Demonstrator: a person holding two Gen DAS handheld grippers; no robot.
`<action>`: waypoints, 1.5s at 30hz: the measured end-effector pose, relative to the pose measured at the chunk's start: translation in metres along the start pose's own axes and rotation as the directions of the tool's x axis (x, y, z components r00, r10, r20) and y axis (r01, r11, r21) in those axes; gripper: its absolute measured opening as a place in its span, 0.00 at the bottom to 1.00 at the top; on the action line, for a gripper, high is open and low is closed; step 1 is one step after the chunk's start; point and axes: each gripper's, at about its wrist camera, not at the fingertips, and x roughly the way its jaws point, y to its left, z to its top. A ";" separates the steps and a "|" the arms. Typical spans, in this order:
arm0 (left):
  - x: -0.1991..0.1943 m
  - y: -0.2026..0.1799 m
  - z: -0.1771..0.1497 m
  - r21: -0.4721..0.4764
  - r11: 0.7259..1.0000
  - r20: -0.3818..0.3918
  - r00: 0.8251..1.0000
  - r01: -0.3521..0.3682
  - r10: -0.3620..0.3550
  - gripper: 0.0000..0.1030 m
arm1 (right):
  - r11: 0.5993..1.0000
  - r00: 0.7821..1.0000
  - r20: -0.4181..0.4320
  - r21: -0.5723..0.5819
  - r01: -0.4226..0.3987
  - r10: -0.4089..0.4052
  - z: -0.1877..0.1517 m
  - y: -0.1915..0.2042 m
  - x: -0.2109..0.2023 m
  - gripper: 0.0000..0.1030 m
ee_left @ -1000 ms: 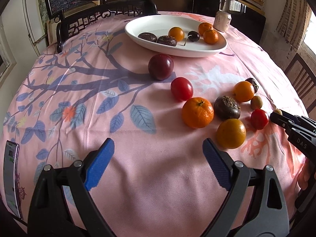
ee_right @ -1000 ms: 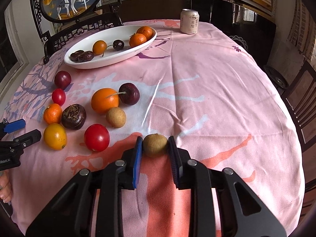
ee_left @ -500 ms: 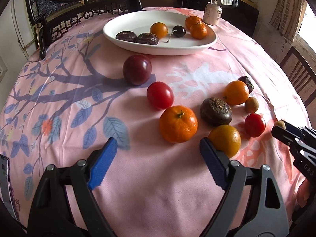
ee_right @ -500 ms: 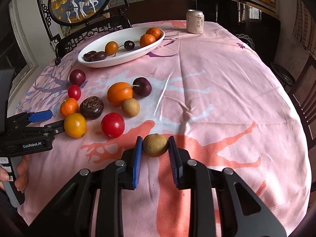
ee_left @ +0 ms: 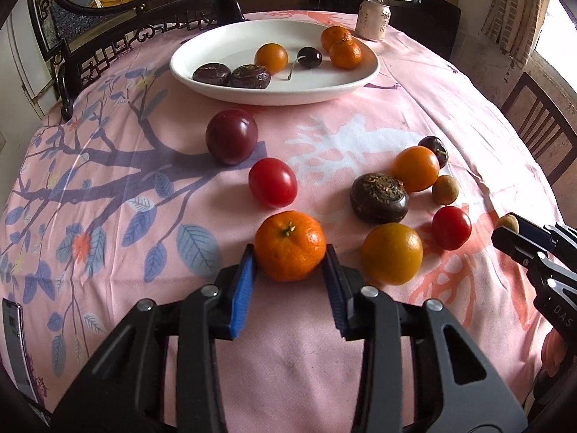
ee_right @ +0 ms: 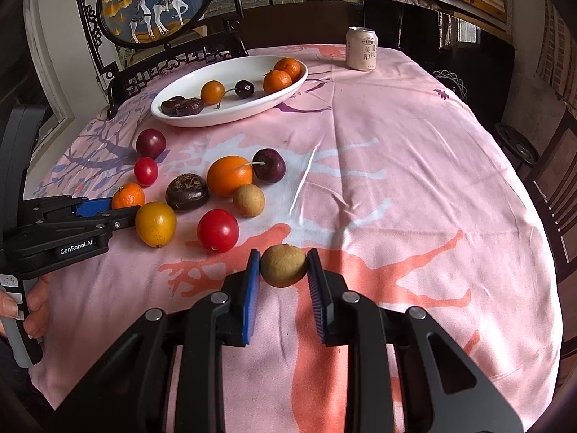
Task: Organize fruits
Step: 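Grasp a tan kiwi-like fruit with the right gripper while the left gripper grasps a mandarin, then carry both fruits over the white plate and open both grippers to release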
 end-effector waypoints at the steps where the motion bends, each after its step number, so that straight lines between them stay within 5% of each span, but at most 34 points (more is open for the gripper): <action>1: -0.003 0.001 0.000 0.000 1.000 0.003 1.000 -0.001 0.001 0.37 | 1.000 1.000 0.002 -0.004 -0.001 0.001 0.001 0.001 -0.001 0.25; 13: -0.072 0.013 0.034 0.016 1.000 0.155 0.988 0.020 -0.022 0.37 | 0.995 0.988 0.150 -0.103 -0.012 0.028 0.044 0.017 -0.032 0.26; 21: -0.060 0.015 0.090 -0.002 1.000 0.197 0.980 -0.002 0.002 0.37 | 0.984 0.963 0.260 -0.179 -0.024 0.071 0.097 0.038 -0.030 0.25; 38: 0.049 0.036 0.156 -0.132 0.991 0.076 0.996 -0.038 0.048 0.37 | 0.962 0.995 0.081 -0.270 -0.032 0.056 0.158 0.063 0.102 0.25; 41: 0.056 0.037 0.162 -0.155 0.987 0.095 0.994 -0.038 0.053 0.51 | 0.962 0.996 0.077 -0.270 -0.031 0.054 0.159 0.067 0.112 0.31; 42: 0.054 0.039 0.163 -0.169 0.984 0.104 0.992 -0.052 0.070 0.68 | 0.962 0.994 0.085 -0.269 -0.042 0.067 0.159 0.067 0.113 0.36; 45: 0.044 0.042 0.159 -0.177 0.982 0.140 0.986 -0.069 0.095 0.72 | 0.968 0.991 0.084 -0.240 -0.079 0.102 0.156 0.063 0.110 0.37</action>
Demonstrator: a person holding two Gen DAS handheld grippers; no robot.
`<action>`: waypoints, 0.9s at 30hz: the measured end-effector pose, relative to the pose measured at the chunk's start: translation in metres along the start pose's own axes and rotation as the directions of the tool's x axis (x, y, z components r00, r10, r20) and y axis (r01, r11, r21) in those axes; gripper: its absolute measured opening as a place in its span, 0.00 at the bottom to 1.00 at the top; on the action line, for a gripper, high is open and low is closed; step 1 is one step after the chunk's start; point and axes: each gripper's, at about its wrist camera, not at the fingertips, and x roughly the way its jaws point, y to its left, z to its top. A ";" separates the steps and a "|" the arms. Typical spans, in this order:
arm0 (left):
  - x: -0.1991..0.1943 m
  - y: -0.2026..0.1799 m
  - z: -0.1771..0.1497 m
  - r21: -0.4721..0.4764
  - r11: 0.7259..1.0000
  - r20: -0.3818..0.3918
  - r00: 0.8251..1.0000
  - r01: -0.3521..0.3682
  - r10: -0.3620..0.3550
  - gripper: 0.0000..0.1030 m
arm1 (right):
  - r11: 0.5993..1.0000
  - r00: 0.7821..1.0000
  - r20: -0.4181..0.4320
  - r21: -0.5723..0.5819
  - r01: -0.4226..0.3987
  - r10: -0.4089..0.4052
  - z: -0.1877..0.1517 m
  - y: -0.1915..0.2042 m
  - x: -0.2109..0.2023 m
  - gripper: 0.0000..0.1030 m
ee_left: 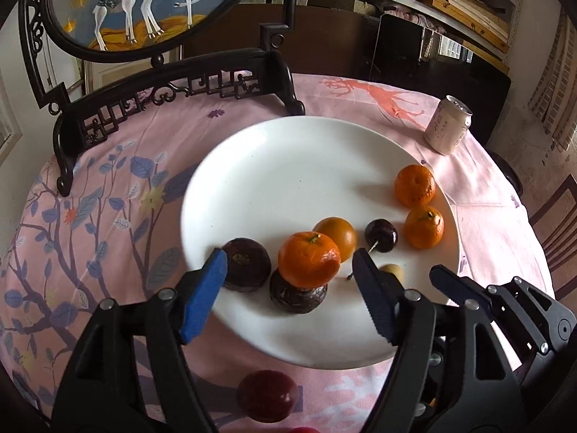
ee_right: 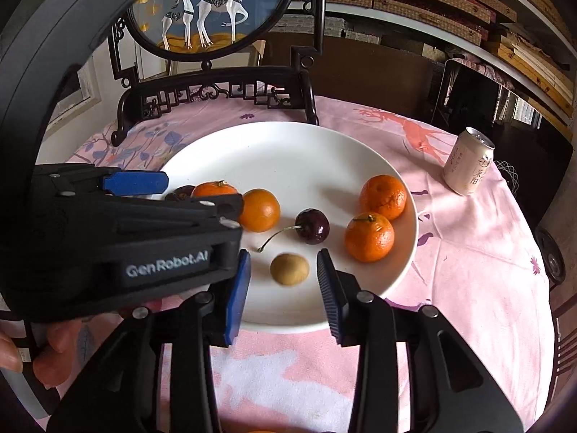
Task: Organize fruits
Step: 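Carry both fruits over the white plate and open both grippers to release, then withdraw both open grippers from the plate toward the loose fruits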
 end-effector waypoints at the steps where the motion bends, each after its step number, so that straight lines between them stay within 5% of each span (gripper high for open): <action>1: -0.003 0.002 -0.001 0.005 1.000 0.000 1.000 -0.005 0.005 0.72 | 1.000 1.000 -0.007 0.011 -0.010 0.010 -0.002 -0.002 -0.002 0.37; 14: -0.058 0.014 -0.058 0.010 0.999 -0.011 0.999 0.038 -0.038 0.82 | 0.998 0.999 -0.017 0.042 0.042 -0.041 -0.048 -0.021 -0.066 0.37; 18: -0.074 0.009 -0.082 0.045 0.998 -0.004 0.999 0.040 -0.039 0.82 | 0.996 0.998 0.011 0.074 0.058 -0.059 -0.068 -0.025 -0.092 0.52; 27: -0.092 0.004 -0.125 0.074 0.995 -0.030 0.997 0.070 -0.068 0.82 | 0.992 0.999 -0.014 0.119 0.044 -0.042 -0.110 -0.021 -0.115 0.52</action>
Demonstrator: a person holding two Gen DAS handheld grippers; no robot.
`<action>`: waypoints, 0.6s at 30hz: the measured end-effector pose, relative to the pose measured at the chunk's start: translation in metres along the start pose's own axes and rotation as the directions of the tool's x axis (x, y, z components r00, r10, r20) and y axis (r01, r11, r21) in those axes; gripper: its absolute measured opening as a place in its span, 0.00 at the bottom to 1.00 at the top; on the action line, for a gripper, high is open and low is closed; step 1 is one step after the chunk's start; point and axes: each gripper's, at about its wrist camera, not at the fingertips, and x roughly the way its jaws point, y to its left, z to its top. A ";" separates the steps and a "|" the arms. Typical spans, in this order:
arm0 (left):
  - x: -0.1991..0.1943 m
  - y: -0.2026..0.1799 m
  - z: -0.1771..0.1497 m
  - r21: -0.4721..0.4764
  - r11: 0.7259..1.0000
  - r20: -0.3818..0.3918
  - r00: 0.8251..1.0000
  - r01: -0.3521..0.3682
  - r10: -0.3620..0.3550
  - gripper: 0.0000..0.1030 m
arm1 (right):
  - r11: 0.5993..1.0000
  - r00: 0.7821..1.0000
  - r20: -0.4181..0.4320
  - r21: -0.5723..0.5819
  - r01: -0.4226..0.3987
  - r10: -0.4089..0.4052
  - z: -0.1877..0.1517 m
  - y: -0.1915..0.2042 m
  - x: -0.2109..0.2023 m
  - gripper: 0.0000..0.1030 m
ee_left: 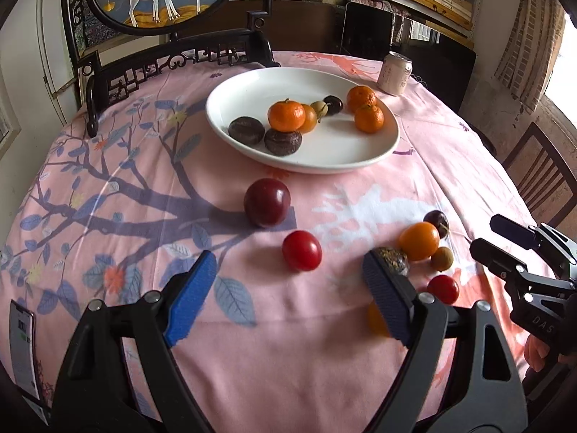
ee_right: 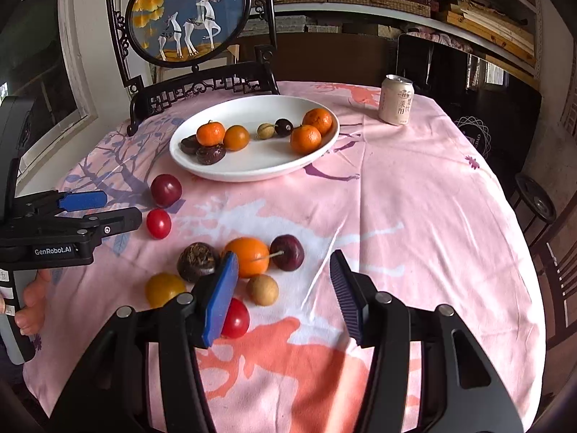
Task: Organize fruits
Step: 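Withdraw both open grippers from the plate toward the loose fruits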
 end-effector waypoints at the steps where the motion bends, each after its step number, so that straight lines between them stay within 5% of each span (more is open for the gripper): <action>1: -0.001 -0.001 -0.004 0.005 1.000 -0.004 1.000 0.002 -0.002 0.82 | 1.000 1.000 -0.006 0.005 -0.001 0.001 -0.004 0.000 0.000 0.52; 18: 0.003 -0.036 -0.037 0.028 0.998 -0.096 0.994 0.058 -0.055 0.83 | 0.995 0.998 -0.012 0.067 -0.069 0.070 -0.031 -0.007 0.002 0.52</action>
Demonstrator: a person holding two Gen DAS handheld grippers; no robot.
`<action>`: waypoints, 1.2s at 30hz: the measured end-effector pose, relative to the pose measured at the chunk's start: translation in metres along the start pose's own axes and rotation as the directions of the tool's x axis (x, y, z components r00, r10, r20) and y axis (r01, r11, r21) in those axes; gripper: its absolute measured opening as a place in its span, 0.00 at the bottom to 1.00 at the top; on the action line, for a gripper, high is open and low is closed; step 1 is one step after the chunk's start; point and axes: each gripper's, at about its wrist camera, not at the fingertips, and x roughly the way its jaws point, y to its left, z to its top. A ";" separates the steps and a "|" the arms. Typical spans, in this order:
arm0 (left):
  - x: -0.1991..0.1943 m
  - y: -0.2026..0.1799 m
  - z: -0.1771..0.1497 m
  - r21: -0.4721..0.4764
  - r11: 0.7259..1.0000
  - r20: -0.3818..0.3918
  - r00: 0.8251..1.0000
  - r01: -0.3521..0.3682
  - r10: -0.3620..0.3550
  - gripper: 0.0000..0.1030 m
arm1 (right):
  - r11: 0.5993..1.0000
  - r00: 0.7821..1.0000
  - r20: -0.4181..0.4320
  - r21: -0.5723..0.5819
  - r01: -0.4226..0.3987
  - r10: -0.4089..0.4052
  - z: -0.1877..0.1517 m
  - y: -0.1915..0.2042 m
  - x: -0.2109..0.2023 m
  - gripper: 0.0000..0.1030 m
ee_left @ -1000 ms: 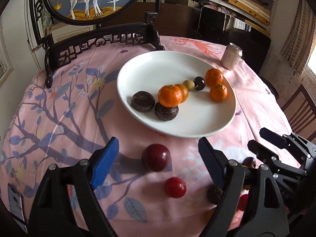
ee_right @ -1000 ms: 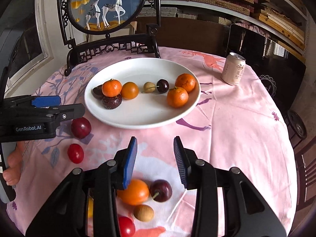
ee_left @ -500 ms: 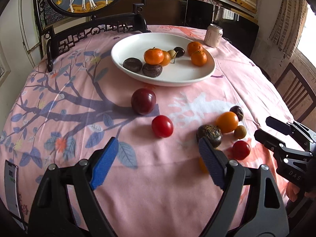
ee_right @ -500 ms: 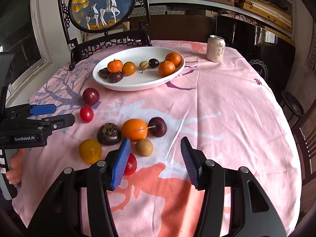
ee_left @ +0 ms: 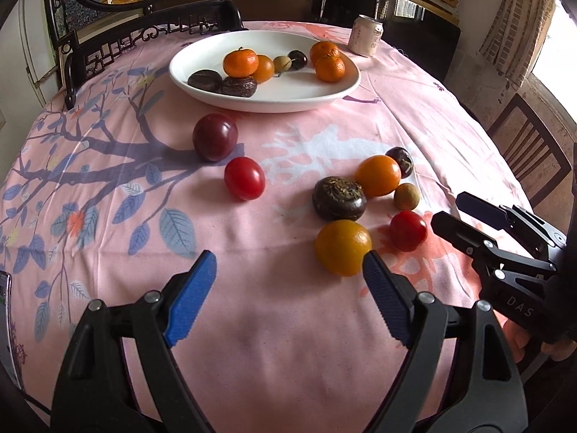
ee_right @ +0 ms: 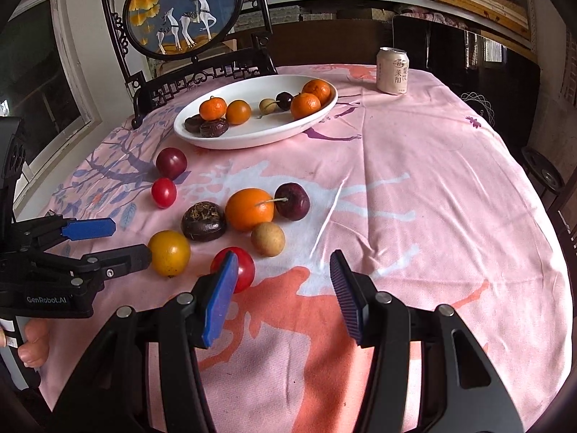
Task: Organize fruits
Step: 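Withdraw both open grippers from the plate toward the loose fruits, then grasp a yellow tomato with the left gripper while the right gripper grasps a red tomato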
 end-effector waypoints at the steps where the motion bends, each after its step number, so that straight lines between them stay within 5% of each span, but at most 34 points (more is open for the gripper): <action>1: 0.001 -0.003 0.000 0.004 1.000 -0.004 1.000 0.002 -0.002 0.83 | 1.000 1.000 -0.003 0.006 -0.008 0.008 0.000 -0.002 0.000 0.52; 10: 0.025 -0.019 0.003 0.030 1.000 -0.041 0.999 0.008 -0.007 0.76 | 0.995 0.997 -0.012 0.064 -0.073 0.074 -0.002 -0.013 0.002 0.52; 14: 0.025 -0.027 0.006 0.089 0.995 -0.044 0.999 0.033 -0.029 0.36 | 0.996 0.997 -0.014 0.057 -0.076 0.077 -0.002 -0.011 0.002 0.52; 36: 0.002 0.003 -0.001 0.071 0.997 -0.008 0.999 0.033 -0.032 0.36 | 0.995 0.996 -0.089 -0.099 -0.024 0.015 0.004 0.046 0.017 0.52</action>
